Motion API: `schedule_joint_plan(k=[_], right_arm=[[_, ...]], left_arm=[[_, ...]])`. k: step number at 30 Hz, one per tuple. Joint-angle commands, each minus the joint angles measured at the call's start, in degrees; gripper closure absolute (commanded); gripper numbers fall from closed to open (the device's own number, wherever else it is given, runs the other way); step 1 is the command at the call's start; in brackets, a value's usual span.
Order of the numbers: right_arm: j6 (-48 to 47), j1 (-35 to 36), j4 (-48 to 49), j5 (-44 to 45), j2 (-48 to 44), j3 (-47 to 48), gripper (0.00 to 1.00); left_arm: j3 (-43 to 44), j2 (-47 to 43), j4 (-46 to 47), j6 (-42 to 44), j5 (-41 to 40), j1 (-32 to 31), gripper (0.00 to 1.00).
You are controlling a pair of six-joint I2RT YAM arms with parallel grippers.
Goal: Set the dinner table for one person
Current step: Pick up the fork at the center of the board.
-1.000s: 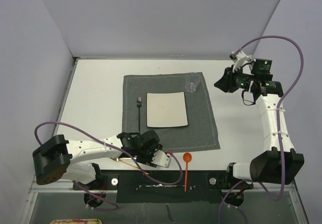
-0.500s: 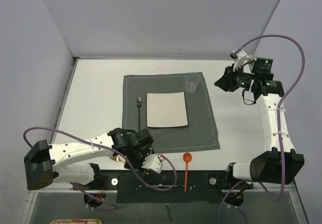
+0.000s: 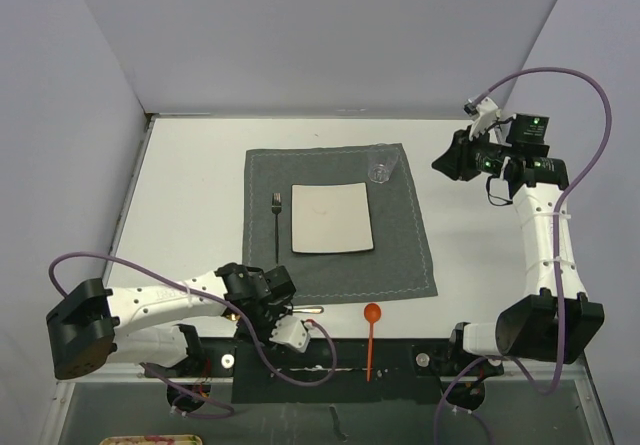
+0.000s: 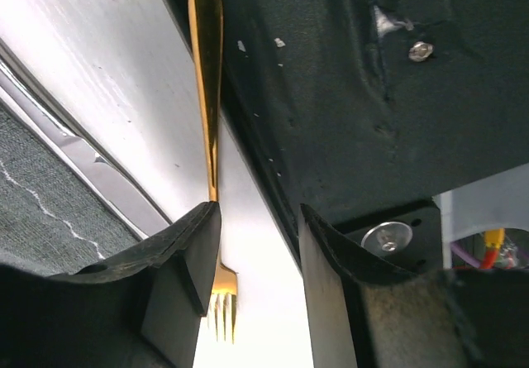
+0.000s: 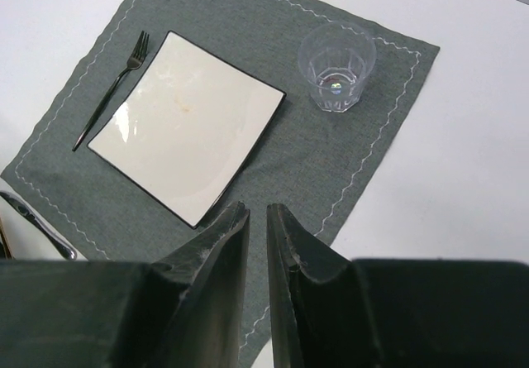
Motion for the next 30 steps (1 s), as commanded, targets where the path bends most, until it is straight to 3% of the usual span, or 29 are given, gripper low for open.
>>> schedule_joint_plan(k=[1,12,30], right_arm=[[-0.2,-0.5,0.1,-1.7,0.8,3.4,0.83],[0.9,-0.7,0.9,-2.9,1.3,3.5,0.83],[0.7,-0.7,0.4,-2.9,1.6,4.1,0.83]], left_arm=[[-0.5,1.5,6.2,3.5,0.4,2.0,0.59],[-1.9,4.0,9.5,6.7,0.4,5.9,0.6],[2.1,11.4,4.9,11.0,1.6,6.2,0.6]])
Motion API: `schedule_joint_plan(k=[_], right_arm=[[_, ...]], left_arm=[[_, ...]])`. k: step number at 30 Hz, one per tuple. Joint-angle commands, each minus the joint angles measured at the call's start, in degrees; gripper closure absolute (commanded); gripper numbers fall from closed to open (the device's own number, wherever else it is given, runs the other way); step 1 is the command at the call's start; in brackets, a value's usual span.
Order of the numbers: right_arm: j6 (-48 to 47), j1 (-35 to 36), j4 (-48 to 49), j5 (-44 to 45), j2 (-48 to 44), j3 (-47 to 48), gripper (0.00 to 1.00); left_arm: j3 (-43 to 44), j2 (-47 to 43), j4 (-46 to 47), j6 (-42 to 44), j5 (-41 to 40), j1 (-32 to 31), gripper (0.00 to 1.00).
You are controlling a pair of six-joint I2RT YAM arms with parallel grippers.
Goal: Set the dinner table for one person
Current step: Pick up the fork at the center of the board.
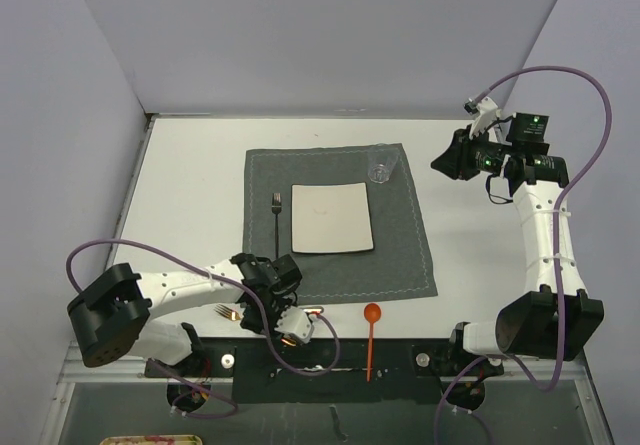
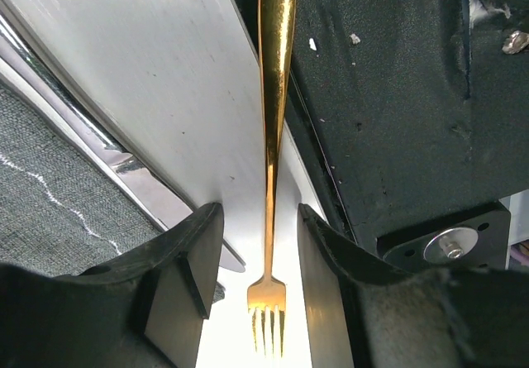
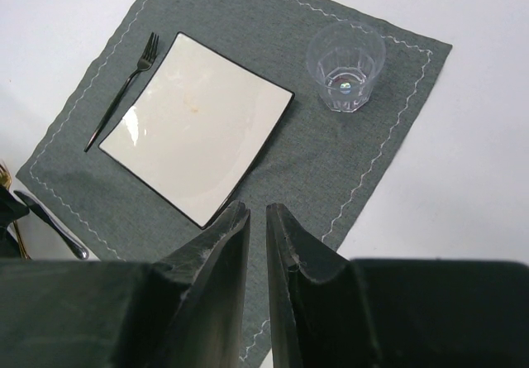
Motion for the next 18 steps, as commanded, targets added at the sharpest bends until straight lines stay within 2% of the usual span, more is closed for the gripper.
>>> schedule_joint_plan(k=[1,7,14,18], right_arm=[[-0.3,-0.4,1.2,-1.5,0.2,3.0,0.83],[-0.9,-0.4,0.4,-1.4,0.3,3.7,0.84],[-0.7,-0.4,0.8,-1.1,1.0,3.6,0.84],[-1.3,-0.4,0.2,-0.6,1.9,4.6,0.84]], left_arm=[[1.8,3.1,-0.8,2.5,1.8,0.1,0.6],[2.0,3.9,-2.3,2.7,1.0,-0.5,0.63],[-2.3,-4.3,3.0,-0.1,-2.6,-0.5,0.64],[-2.7,-5.1,0.9,-0.7,-2.1,-0.4,0.64]])
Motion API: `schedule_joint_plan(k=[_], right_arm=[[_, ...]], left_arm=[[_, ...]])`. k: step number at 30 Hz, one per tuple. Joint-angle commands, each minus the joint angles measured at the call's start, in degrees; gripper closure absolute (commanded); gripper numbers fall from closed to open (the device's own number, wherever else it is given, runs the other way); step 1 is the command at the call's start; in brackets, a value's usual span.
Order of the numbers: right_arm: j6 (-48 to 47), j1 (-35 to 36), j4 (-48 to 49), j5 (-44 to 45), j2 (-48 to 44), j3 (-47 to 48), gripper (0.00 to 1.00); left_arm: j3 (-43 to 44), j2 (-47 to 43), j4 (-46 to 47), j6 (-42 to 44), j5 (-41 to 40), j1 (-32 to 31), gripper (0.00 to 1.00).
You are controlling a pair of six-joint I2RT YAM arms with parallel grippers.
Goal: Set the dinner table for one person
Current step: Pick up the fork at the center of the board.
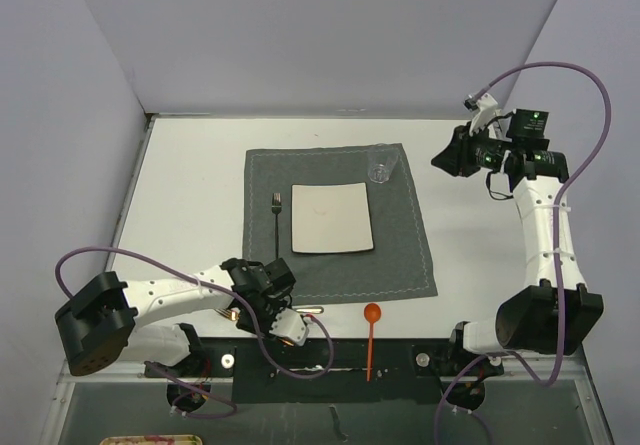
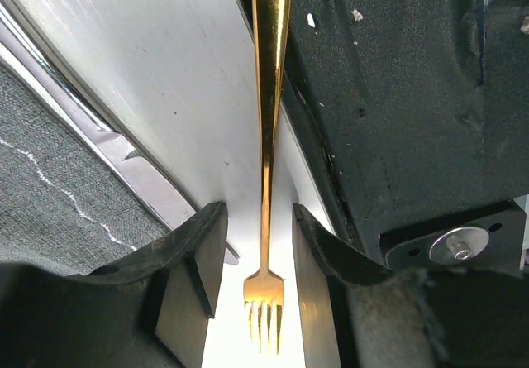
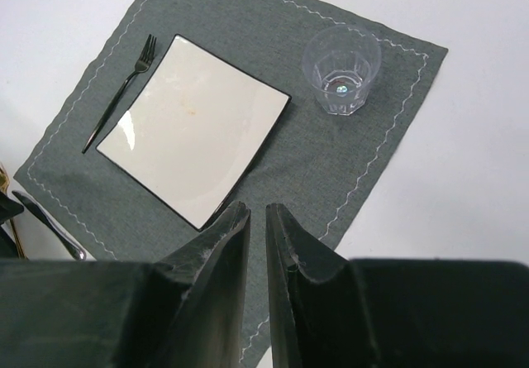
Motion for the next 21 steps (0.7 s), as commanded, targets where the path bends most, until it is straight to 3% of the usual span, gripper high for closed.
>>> schedule_joint_plan(k=[1,11,21], right_arm=[[-1.3,-0.5,0.7,-0.5,1.1,3.3,0.84],[-1.7,-2.6,-1.1,-1.2,0.8,5.4,0.84],[-1.1,-4.5,-1.3,-2.2,1.5,7.7,0.84]], left_arm=[[-0.4,-1.7,-0.4,-0.4,-0.1,-0.1,0.64],[0.8,1.5,-3.6,1.2,-0.8,0.4,0.65],[0.3,0.7,-2.9,0.2,-1.6,0.4,0.76]])
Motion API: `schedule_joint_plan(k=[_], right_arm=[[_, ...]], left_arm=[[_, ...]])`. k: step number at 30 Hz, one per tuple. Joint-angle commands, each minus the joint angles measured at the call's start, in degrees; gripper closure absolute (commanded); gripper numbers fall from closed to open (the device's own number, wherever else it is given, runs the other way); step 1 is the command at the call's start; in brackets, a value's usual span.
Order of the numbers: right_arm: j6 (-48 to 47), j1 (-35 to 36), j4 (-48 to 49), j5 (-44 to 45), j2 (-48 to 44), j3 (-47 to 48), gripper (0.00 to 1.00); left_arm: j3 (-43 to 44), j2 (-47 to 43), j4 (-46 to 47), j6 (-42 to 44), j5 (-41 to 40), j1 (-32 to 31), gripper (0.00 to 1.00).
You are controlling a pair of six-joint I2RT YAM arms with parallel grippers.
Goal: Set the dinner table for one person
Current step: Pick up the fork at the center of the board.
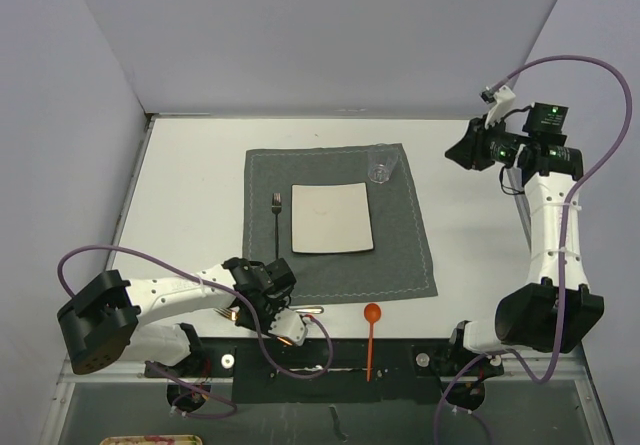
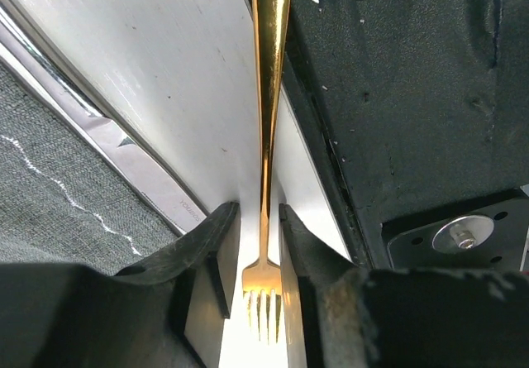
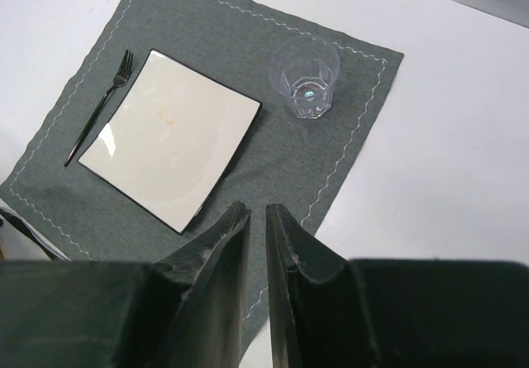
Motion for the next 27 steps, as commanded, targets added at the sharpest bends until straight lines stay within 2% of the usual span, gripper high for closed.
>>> schedule_joint_plan(k=[1,10,15,27], right_arm=[[0.1,-0.9,0.8,-2.2,-0.2,3.5,0.84],[0.8,-2.1,1.0,-2.9,0.4,4.5,0.84],[1.2,-3.0,1.1,-3.5,0.2,4.5,0.84],[2.1,-3.5,1.9,-3.9,-0.1,3.8,0.84]], left_arm=[[-0.1,-0.2,-1.2,-0.3,0.4,0.3,0.78],[-1.1,-2.9,-0.1,-2.7,1.1,0.2,0.88],[-1.3,-3.2,0.1,-2.7,1.3,0.2,1.0],[-1.1,-2.7,0.0,-2.4,-0.7,-1.1,1.0]])
